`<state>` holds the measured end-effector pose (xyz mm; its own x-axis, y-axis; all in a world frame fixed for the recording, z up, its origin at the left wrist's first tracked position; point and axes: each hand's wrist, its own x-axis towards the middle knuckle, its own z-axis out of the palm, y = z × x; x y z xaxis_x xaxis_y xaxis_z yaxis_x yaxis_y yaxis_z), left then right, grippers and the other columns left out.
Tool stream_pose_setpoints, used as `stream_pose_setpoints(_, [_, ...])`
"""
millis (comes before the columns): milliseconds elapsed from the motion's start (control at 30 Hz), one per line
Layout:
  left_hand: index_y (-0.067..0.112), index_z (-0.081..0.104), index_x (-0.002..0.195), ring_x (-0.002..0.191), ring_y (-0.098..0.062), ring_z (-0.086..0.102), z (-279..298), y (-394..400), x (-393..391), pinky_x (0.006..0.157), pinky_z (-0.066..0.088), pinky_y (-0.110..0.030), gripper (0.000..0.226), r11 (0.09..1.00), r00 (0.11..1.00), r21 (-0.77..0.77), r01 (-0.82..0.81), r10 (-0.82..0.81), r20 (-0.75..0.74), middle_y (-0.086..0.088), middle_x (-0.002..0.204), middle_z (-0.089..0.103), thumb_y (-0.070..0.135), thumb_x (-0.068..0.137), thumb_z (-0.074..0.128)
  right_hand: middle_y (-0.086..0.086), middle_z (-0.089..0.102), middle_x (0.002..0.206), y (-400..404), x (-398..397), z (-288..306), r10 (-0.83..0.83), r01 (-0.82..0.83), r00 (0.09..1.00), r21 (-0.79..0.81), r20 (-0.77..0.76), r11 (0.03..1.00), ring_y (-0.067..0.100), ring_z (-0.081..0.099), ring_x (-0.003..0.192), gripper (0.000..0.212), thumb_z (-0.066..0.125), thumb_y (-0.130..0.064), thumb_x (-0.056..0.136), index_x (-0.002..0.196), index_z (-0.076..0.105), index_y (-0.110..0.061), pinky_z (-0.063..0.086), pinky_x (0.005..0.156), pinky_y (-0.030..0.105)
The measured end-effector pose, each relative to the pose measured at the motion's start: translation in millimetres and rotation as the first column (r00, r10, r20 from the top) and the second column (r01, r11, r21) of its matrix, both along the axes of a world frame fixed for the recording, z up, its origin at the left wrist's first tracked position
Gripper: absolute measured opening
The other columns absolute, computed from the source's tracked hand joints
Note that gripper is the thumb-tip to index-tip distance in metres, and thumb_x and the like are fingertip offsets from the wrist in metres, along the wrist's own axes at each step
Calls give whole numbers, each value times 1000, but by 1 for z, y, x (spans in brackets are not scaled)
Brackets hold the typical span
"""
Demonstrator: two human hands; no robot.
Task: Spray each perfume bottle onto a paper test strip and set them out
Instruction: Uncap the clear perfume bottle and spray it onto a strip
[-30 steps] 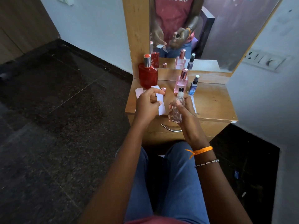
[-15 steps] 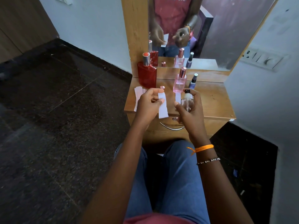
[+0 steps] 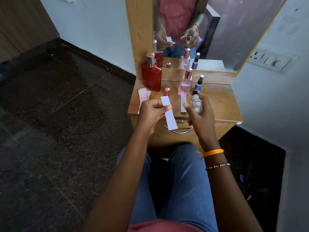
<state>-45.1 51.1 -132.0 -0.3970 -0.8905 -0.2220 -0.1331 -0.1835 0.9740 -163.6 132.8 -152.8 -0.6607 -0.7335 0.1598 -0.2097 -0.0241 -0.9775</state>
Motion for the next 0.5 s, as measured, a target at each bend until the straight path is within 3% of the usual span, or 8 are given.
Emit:
stream_pose_setpoints(133, [3,68,108,88,-6,58,0,0,0,72,49,-16,21,996,996,51,69,-72,45,1,103,65,7,89,59,-5,54,82,0,-4,-2,40,-39,999,33,-14,999,10,51,64,33,50,-15,96,128,45,-16,44,50,18])
stream_pose_setpoints(233, [4,65,114,100,-12,56,3,3,-1,80,47,-21,24,990,987,63,129,-135,91,0,109,64,6,94,50,-6,57,85,0,-3,-4,83,-79,995,57,-58,995,9,55,67,35,53,-13,94,128,46,-16,48,54,19])
stream_pose_setpoints(400, [6,61,115,76,-6,59,8,4,-4,67,48,-16,32,992,987,52,116,-120,106,3,78,62,7,84,66,-7,61,86,0,-1,-4,89,-83,987,52,-137,995,13,61,74,30,61,-13,89,117,50,-16,56,67,34])
stream_pose_setpoints(500, [7,62,111,72,-5,59,9,3,-3,62,47,-15,32,994,987,42,105,-109,118,3,77,63,7,80,71,-1,61,91,1,-3,-5,85,-59,942,88,-324,994,17,63,76,46,68,-13,83,124,49,-22,53,66,28])
